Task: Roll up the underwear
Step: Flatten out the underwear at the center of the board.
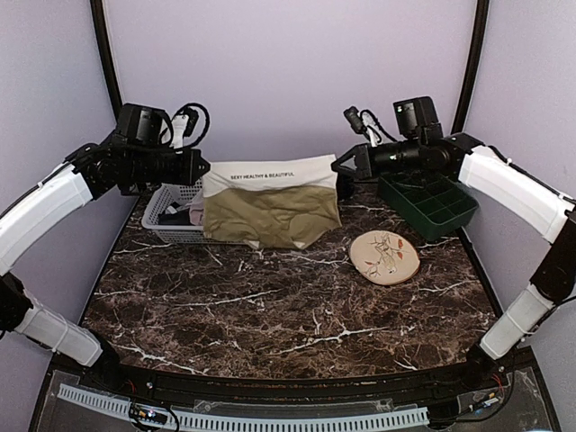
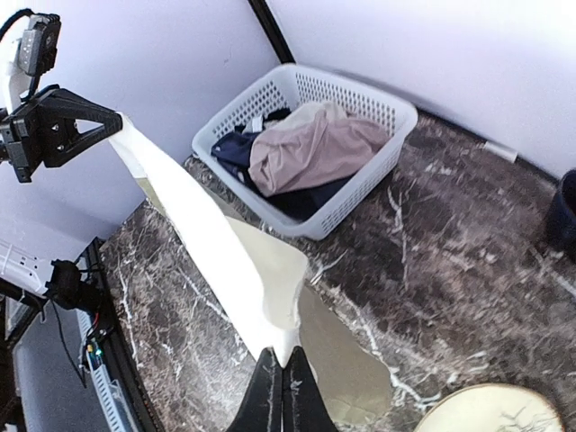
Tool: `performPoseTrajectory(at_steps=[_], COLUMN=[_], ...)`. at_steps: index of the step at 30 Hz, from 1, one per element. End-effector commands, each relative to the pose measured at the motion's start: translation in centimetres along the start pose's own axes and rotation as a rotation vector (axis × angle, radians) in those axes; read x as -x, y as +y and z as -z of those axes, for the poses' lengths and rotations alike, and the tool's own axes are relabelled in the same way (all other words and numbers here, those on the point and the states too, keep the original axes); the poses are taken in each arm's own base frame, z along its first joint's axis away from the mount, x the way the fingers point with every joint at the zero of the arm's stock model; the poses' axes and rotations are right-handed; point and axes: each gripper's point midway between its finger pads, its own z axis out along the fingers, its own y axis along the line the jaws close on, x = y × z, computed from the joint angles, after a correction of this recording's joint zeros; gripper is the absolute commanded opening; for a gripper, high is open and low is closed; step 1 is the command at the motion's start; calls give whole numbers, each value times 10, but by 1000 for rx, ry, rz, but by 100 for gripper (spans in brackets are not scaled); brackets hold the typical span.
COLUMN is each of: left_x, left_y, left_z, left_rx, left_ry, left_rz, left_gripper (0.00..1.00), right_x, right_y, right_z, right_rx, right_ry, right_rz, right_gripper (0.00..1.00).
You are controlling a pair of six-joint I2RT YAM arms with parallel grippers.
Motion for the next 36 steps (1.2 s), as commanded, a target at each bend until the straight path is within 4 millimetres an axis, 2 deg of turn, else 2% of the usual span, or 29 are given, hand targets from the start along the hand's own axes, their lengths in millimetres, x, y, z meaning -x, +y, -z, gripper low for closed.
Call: performPoseTrajectory(at_steps=[1, 3, 6, 9, 11, 14, 16, 18, 20, 23, 25, 26, 28, 29, 30, 31, 33, 36], left_x=[46, 49, 37, 14, 3, -3, -5, -14, -33, -59, -71, -79, -90, -92, -93, -98, -102, -118], left_y=[-14, -26, -43, -60, -65, -67, -68, -62, -57, -31, -6, 7, 27, 32, 35, 36, 36, 36], left_z=[33, 42, 53, 66, 78, 100, 106, 92, 61, 7, -25, -40, -65, -72, -75, -75, -67, -47], left_rx=[-50, -111, -226, -364, -393, -418, -432, -401, -369, -209, -80, -22, 70, 102, 125, 134, 135, 113], left_ry=[-123, -144, -140, -110, -101, -120, -126, -92, -14, 95, 127, 152, 206, 233, 265, 309, 329, 333], left_rz=[-164, -195, -205, -163, -125, -70, -45, -14, 13, 50, 58, 62, 68, 63, 60, 58, 59, 72], left_gripper=[0, 0, 0, 0, 0, 0, 0, 0, 0, 0, 0, 0, 20, 38, 46, 49, 50, 50], right_x=[63, 70, 63, 40, 26, 13, 6, -5, -18, -40, -61, -73, -97, -112, -112, -107, -97, -101], right_y=[10, 16, 28, 43, 63, 82, 82, 69, 46, 6, -31, -50, -85, -104, -113, -117, -110, -87], right_z=[38, 49, 61, 66, 76, 86, 88, 81, 65, 29, 3, -11, -27, -38, -39, -37, -34, -39], right_rx=[-99, -102, -70, 2, 46, 84, 91, 49, -20, -105, -198, -237, -321, -362, -391, -405, -380, -239], right_ry=[-218, -257, -270, -250, -255, -270, -278, -255, -218, -123, -48, -2, 108, 171, 188, 186, 167, 168], right_rz=[189, 222, 246, 224, 219, 175, 126, 80, 32, -56, -122, -159, -235, -274, -287, -286, -254, -237], right_gripper=[0, 0, 0, 0, 0, 0, 0, 0, 0, 0, 0, 8, 34, 44, 50, 55, 62, 62])
